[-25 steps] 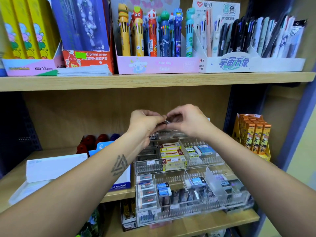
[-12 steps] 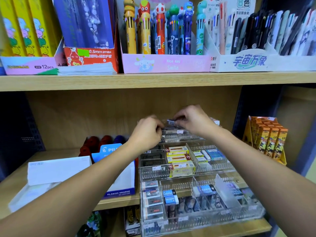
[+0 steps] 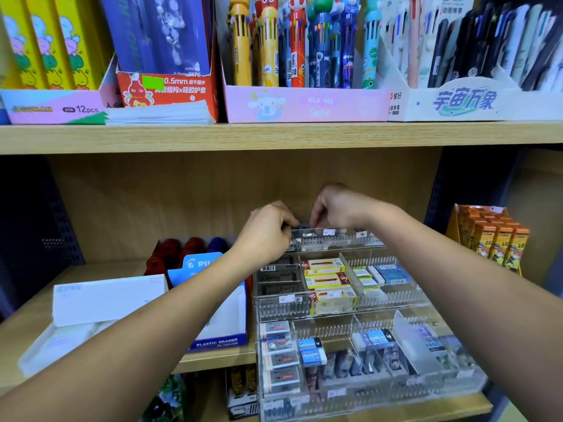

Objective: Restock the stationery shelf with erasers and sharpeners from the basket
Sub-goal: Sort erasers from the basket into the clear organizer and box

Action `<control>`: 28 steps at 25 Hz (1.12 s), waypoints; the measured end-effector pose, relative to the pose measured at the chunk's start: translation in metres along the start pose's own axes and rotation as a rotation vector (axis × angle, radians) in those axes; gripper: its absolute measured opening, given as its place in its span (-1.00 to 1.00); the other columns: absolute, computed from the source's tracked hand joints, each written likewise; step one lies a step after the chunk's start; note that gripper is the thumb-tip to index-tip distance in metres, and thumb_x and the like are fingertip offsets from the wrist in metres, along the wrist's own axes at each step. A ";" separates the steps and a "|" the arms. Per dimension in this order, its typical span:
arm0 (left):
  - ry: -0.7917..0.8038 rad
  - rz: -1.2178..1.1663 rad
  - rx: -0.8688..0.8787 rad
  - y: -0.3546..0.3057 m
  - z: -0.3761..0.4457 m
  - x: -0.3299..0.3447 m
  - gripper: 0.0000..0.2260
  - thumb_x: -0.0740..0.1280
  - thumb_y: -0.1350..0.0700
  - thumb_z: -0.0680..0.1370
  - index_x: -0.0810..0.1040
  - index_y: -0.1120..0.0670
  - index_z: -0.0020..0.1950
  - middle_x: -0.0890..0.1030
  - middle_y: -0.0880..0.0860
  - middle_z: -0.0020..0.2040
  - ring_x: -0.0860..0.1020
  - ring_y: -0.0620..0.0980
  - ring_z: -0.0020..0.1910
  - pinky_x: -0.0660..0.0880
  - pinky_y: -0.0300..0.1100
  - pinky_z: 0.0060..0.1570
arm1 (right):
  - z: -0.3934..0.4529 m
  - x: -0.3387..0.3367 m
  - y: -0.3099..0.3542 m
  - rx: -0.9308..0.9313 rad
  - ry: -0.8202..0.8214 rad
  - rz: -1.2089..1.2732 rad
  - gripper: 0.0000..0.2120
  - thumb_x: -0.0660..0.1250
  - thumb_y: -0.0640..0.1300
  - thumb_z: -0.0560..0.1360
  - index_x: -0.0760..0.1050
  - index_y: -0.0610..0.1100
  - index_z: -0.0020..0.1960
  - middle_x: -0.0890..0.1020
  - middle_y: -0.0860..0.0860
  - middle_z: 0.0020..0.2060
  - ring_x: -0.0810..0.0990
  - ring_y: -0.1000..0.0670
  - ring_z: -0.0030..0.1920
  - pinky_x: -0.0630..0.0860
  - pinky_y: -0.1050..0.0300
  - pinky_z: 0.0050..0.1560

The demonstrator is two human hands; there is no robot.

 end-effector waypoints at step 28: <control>0.052 0.158 -0.179 0.014 -0.252 -0.023 -0.92 0.28 0.17 0.43 0.46 0.00 -0.14 0.62 0.08 -0.09 0.58 0.21 -0.03 0.50 0.03 -0.17 | -0.214 0.129 0.172 -0.367 -0.335 0.226 -0.70 0.19 -0.27 0.38 0.63 -0.05 -0.04 0.64 0.01 -0.14 0.61 -0.08 -0.05 0.55 0.00 -0.03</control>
Point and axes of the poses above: each hand's wrist, its own z-axis towards the middle knuckle, its own x-axis out of the palm, y = z × x, the point moved 10 cm from there along z, towards the middle knuckle
